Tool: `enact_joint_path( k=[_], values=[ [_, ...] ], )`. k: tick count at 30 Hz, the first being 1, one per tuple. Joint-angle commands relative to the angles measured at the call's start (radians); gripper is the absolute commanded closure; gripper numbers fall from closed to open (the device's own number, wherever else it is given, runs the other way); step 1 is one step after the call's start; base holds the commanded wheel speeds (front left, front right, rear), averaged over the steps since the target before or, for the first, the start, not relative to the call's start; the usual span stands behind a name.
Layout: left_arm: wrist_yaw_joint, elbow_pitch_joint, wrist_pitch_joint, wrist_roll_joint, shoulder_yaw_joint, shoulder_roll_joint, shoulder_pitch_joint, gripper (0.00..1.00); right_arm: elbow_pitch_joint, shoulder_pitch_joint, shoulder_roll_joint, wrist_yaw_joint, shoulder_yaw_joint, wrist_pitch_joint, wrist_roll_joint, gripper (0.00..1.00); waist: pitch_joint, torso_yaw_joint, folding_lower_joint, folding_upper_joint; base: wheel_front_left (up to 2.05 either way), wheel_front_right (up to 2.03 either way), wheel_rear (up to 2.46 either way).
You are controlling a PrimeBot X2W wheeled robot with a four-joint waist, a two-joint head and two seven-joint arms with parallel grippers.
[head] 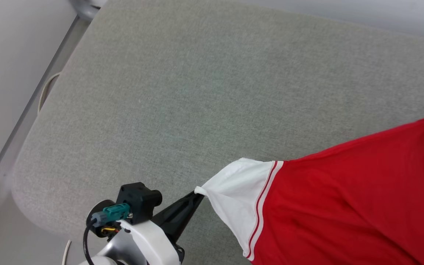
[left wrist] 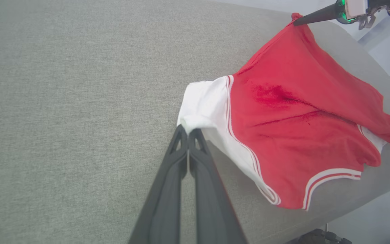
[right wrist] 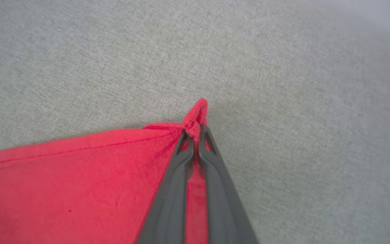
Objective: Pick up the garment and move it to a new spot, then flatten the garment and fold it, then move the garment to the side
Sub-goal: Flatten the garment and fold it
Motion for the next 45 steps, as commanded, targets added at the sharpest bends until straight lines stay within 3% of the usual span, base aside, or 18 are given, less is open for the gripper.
enact_joint_path(
  k=[1,20,33,45],
  values=[
    [0.011,-0.004,-0.015,-0.002,0.015,0.012,0.013,1.0,-0.001,-0.018,-0.005,-0.001,0.012,-0.052,0.018,1.0,-0.055,-0.041,-0.0001,0.0,0.0,0.0,0.0],
    [0.08,-0.09,-0.122,0.009,0.212,0.114,-0.063,1.0,-0.114,-0.05,-0.016,-0.001,0.082,-0.339,0.086,1.0,-0.269,-0.217,-0.0001,0.0,0.0,0.0,0.0],
    [0.098,-0.137,-0.138,0.003,0.387,0.191,-0.218,1.0,-0.292,-0.073,-0.004,-0.001,0.073,-0.381,0.109,1.0,-0.288,-0.311,-0.0001,0.0,0.0,0.0,0.0],
    [0.095,-0.138,-0.121,0.044,0.461,0.227,-0.386,1.0,-0.405,-0.097,0.042,-0.001,0.021,-0.404,0.101,1.0,-0.276,-0.351,-0.0001,0.0,0.0,0.0,0.0]
  ],
)
